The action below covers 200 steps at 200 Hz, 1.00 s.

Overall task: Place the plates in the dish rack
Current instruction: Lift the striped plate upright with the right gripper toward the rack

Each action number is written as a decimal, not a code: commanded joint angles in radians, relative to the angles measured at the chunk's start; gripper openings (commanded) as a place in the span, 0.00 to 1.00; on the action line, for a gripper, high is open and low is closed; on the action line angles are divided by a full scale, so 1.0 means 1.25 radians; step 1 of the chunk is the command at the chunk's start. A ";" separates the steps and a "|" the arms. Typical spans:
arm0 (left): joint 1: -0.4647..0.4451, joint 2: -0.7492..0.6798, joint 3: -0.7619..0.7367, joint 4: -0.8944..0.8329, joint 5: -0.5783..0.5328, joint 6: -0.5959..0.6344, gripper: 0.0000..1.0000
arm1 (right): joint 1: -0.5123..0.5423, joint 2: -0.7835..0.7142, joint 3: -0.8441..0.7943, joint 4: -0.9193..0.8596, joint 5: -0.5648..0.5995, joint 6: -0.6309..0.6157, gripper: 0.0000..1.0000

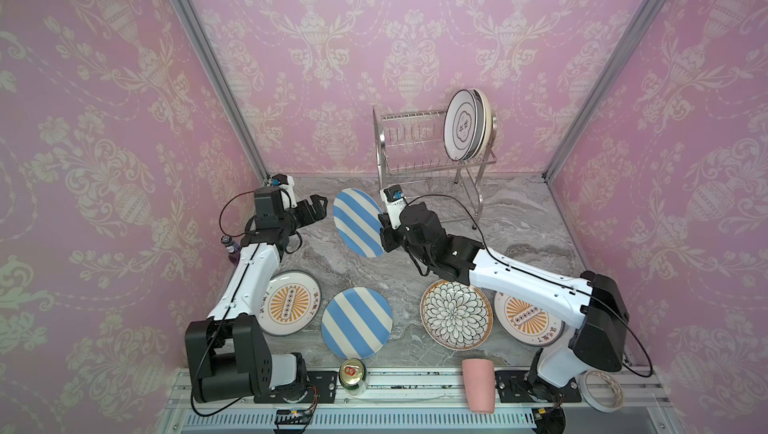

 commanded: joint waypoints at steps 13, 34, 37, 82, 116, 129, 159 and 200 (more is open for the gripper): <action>-0.007 -0.041 0.054 -0.057 0.030 -0.001 0.99 | 0.009 -0.102 0.027 -0.139 0.030 -0.074 0.00; -0.017 -0.058 0.052 -0.048 0.046 -0.001 0.99 | 0.010 -0.158 0.025 -0.184 0.052 -0.067 0.00; -0.018 -0.060 0.049 -0.045 0.047 -0.001 0.99 | 0.009 -0.167 0.024 -0.188 0.059 -0.067 0.00; -0.048 -0.042 0.054 0.018 0.147 -0.051 0.99 | 0.009 -0.297 0.025 -0.229 0.176 -0.103 0.00; -0.106 -0.025 0.081 -0.014 0.117 -0.005 0.99 | 0.008 -0.348 0.071 -0.249 0.247 -0.145 0.00; -0.131 -0.015 0.089 -0.027 0.103 0.011 0.99 | 0.008 -0.348 0.099 -0.249 0.300 -0.177 0.00; -0.192 0.002 0.089 -0.031 0.104 0.038 0.99 | -0.008 -0.315 0.167 -0.189 0.390 -0.278 0.00; -0.208 0.003 0.055 0.017 0.144 0.017 0.99 | -0.065 -0.234 0.255 -0.099 0.382 -0.337 0.00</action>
